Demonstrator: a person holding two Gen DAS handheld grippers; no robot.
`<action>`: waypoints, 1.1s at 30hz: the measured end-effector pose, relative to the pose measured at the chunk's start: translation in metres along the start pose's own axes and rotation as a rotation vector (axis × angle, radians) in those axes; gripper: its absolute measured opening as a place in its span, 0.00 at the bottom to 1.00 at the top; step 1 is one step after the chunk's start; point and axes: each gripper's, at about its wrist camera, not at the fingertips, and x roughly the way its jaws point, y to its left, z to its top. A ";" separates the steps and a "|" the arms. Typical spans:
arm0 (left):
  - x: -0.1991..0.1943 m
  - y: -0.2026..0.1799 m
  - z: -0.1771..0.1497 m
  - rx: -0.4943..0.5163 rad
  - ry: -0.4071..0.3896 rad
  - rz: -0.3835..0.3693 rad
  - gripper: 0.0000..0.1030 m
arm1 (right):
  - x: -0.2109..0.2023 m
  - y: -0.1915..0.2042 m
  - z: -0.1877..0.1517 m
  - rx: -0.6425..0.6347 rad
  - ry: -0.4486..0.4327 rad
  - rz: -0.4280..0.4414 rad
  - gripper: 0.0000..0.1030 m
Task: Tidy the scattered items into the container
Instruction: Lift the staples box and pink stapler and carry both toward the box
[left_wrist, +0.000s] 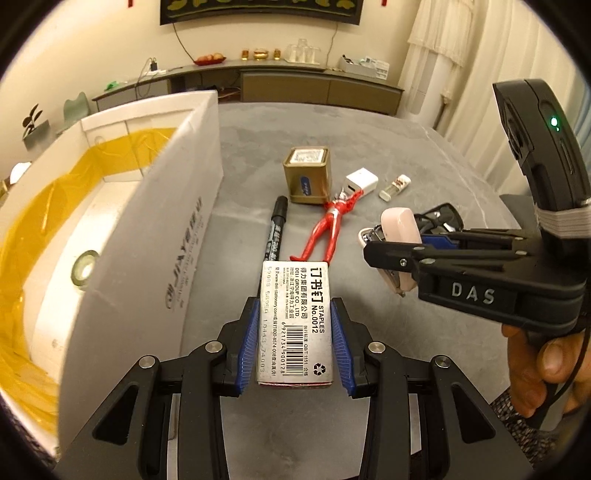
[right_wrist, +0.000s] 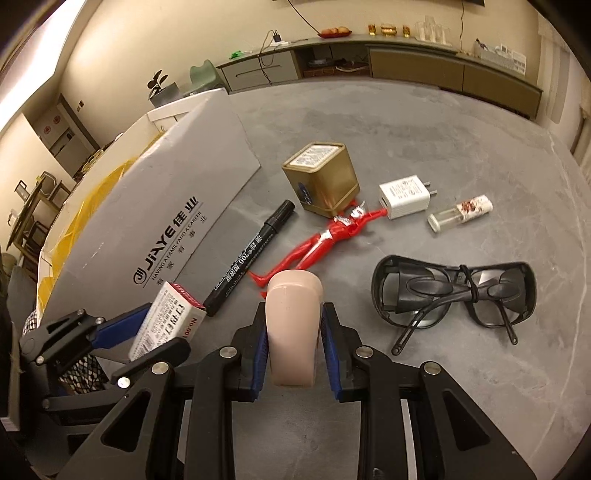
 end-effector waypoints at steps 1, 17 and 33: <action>-0.002 0.000 0.001 -0.002 -0.005 0.004 0.38 | -0.001 0.002 0.001 -0.008 -0.008 -0.009 0.27; -0.045 0.014 0.018 -0.044 -0.080 0.059 0.38 | -0.017 0.021 0.009 -0.068 -0.086 -0.052 0.27; -0.079 0.039 0.030 -0.104 -0.129 0.145 0.38 | -0.031 0.046 0.020 -0.099 -0.143 -0.034 0.27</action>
